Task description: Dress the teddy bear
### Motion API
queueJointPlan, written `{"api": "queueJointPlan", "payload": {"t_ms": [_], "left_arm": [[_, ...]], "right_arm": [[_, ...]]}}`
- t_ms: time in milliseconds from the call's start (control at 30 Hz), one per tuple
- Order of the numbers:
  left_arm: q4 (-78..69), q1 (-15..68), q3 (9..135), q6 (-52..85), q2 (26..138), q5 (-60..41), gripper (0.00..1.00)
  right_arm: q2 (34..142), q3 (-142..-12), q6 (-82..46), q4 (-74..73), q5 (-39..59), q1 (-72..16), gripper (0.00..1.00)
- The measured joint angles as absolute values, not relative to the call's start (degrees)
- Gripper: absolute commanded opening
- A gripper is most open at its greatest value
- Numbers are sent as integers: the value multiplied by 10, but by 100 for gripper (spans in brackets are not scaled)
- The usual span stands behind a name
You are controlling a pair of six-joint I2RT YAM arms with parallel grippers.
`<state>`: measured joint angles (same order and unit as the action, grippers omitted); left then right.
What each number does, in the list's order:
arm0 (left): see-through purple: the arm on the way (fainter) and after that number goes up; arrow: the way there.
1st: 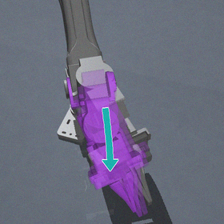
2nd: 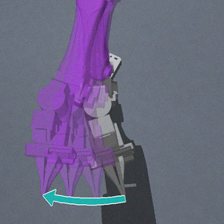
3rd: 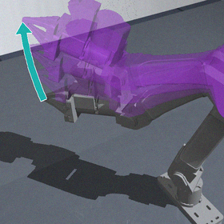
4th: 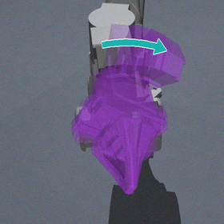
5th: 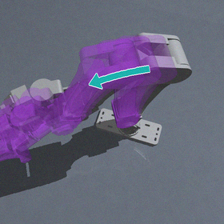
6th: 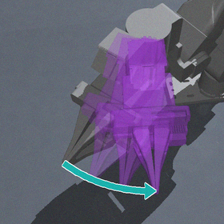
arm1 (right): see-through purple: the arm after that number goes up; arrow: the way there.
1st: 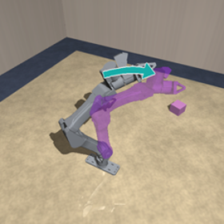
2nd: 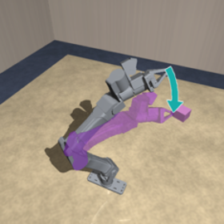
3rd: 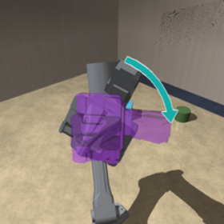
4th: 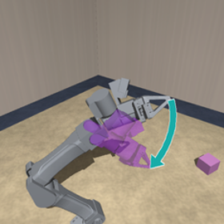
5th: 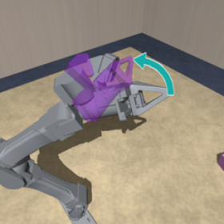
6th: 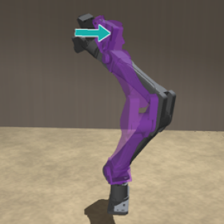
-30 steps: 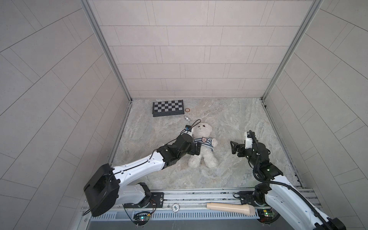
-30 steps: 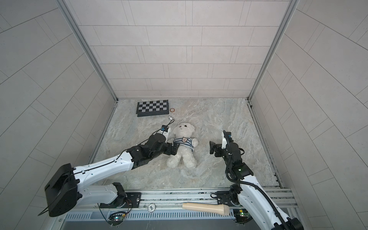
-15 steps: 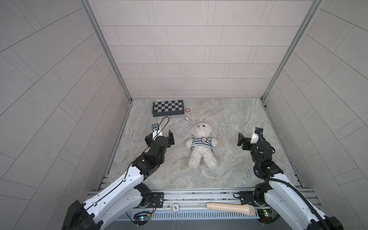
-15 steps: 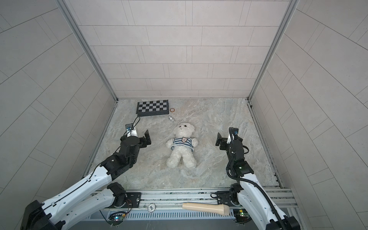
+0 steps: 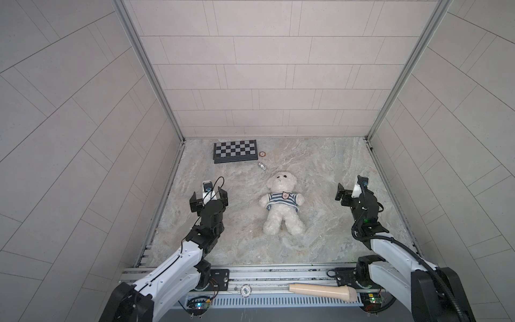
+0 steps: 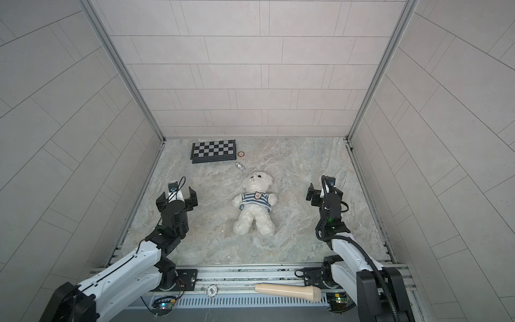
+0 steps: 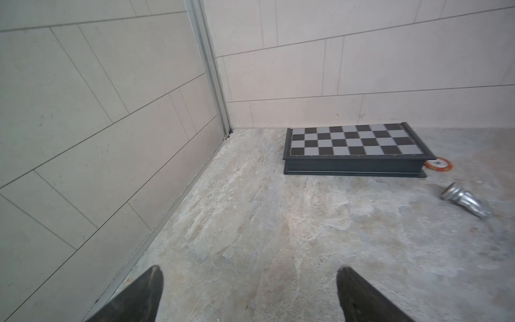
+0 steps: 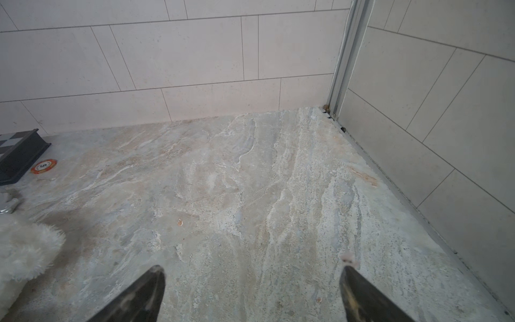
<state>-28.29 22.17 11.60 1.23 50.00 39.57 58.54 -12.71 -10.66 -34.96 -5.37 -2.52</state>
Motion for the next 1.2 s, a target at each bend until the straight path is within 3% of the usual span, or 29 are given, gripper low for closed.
{"api": "queueJointPlan", "payload": {"t_ms": [333, 733, 967, 1200], "left_arm": [[-478, 159, 91, -8, 656, 291, 100], [-596, 83, 129, -7, 781, 206, 100], [-616, 70, 141, 2, 838, 176, 100], [-587, 68, 189, 6, 840, 184, 100]], "right_arm": [[721, -132, -90, -452, -55, -22, 100], [831, -136, -51, -567, -67, -18, 99], [907, -140, -48, -629, -70, -17, 100], [912, -175, -49, -614, -79, -12, 100]]}}
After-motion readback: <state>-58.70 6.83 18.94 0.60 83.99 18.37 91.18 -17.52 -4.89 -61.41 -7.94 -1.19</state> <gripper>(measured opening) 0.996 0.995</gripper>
